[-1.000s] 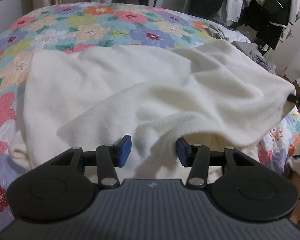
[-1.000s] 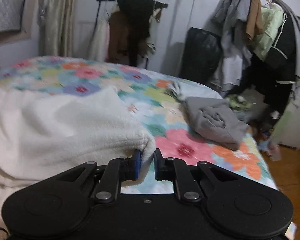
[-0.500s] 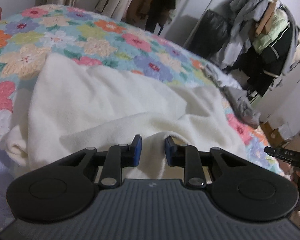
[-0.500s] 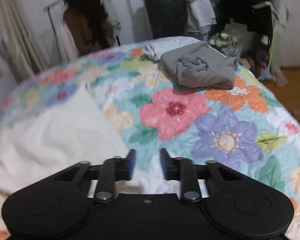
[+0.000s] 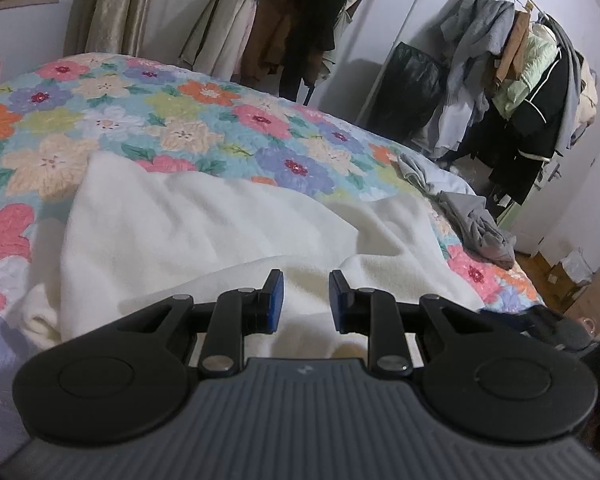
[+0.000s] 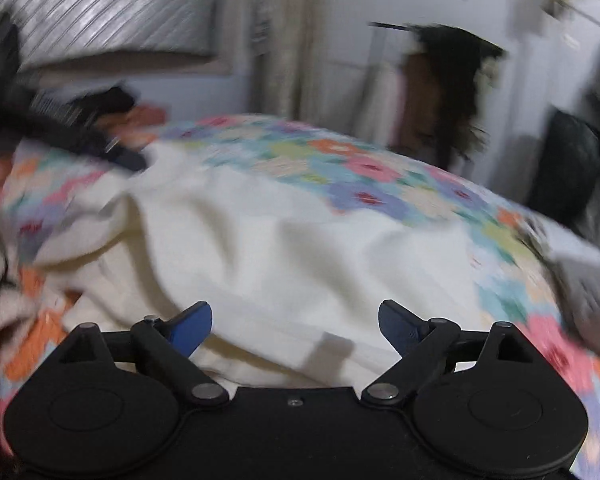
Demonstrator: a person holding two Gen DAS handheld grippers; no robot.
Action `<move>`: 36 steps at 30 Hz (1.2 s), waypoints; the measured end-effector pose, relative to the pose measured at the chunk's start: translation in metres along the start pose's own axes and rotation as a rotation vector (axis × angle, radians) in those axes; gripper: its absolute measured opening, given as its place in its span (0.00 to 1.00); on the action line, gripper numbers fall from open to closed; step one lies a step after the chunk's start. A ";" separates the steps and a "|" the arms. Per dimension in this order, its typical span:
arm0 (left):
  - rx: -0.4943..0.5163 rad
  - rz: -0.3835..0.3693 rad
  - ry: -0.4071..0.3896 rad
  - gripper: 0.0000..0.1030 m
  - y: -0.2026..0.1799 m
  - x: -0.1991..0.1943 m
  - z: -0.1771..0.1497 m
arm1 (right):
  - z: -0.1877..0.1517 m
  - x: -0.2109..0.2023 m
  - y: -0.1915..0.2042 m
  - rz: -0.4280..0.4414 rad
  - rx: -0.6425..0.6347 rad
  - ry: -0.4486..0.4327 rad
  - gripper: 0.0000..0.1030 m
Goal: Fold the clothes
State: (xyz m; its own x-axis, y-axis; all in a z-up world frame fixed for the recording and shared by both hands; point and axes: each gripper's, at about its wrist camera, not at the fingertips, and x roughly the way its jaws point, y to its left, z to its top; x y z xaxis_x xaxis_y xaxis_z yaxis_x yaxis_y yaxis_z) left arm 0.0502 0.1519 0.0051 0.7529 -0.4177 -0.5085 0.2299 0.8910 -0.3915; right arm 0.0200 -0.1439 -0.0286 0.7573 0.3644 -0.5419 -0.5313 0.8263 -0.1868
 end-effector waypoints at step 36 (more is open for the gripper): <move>-0.084 0.380 0.157 0.64 0.090 0.026 0.080 | 0.051 -0.015 -0.096 0.228 0.165 0.028 0.56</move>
State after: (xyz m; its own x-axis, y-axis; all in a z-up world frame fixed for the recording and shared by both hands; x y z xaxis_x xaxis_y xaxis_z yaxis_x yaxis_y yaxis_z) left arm 0.1400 0.2358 0.0181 0.6698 -0.0895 -0.7371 -0.1027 0.9720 -0.2114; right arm 0.0790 -0.2064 0.0391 0.6132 0.5393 -0.5772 -0.6164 0.7836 0.0774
